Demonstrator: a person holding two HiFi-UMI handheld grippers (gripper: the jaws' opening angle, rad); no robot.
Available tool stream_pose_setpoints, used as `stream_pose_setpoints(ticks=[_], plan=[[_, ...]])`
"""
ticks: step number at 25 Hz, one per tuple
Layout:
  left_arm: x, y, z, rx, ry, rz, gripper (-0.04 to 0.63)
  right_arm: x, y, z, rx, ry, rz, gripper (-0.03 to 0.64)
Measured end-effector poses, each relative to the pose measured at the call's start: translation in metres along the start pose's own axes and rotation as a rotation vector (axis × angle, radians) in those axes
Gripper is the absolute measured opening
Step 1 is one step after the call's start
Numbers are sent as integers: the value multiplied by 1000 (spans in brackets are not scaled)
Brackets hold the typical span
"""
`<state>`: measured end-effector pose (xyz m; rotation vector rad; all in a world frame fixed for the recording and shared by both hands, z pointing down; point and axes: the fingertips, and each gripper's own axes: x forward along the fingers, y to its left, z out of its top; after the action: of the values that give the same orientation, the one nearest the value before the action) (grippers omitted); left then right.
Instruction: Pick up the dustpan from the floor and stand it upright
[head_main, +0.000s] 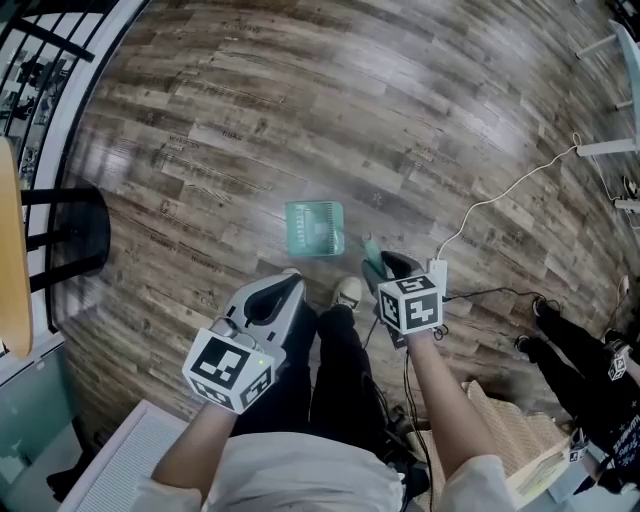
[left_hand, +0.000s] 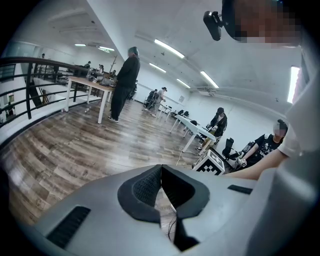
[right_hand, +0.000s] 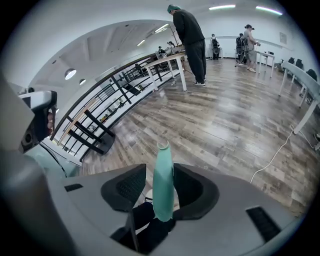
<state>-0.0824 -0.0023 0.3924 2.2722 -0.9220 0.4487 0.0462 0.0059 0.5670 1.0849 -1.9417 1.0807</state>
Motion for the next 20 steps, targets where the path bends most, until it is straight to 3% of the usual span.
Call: stream_pose_setpoints(ticks=[9,16,20], plan=[[-24,-22,18,40,-18,-14,25,-41,13,22,22,-73,-7,170],[-64,-47,29,82,-6,-17,23,-109,47,39,44,-175,33,169],[-79,-65,48,113,-42,-23,25,-149,64,50,37,-238,41,169]])
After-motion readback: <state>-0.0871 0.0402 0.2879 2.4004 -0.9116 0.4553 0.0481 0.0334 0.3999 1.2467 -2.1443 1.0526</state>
